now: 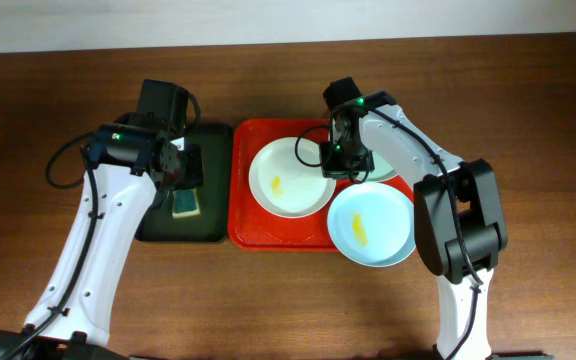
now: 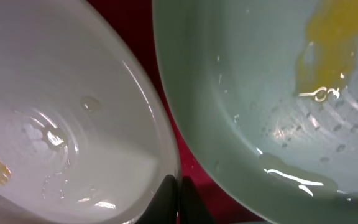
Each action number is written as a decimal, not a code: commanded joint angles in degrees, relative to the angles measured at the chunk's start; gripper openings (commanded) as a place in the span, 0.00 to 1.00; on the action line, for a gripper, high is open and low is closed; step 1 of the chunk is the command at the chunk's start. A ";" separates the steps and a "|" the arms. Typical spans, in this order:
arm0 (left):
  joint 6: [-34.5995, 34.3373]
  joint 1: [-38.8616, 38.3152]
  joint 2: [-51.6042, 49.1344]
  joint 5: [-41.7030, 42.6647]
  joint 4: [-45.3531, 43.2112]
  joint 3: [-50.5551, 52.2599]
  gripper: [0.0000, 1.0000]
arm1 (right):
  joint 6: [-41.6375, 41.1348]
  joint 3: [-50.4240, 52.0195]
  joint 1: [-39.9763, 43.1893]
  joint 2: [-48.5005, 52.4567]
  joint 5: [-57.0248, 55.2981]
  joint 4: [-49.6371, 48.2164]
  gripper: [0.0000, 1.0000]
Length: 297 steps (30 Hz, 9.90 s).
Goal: Clean dirty plates on tray and stack at the side
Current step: 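Grasp the green-and-yellow sponge with the left gripper, then lift the sponge with the left gripper above the black tray, then grip the white plate rim with the right gripper and tilt it, then move the held sponge with the left gripper onto the white plate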
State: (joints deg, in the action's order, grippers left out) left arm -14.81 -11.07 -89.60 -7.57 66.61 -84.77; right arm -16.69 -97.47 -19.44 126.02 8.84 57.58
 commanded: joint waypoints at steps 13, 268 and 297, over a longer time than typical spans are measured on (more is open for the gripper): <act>-2.71 0.81 -6.88 -3.04 -0.17 -0.39 0.54 | -0.33 0.50 -0.44 0.81 1.64 -0.44 0.04; 7.96 -5.20 -27.93 16.79 -4.68 -19.26 0.00 | -15.76 -0.68 -2.29 -0.17 0.17 -0.85 0.04; -1.90 -10.43 -43.56 12.68 -7.41 -19.21 0.00 | -15.74 -0.68 -2.29 -0.17 0.15 -0.98 0.04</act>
State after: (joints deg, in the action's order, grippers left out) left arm -15.33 -21.06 -129.71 5.61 59.07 -103.04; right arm -31.51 -96.97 -21.78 126.02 9.32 56.75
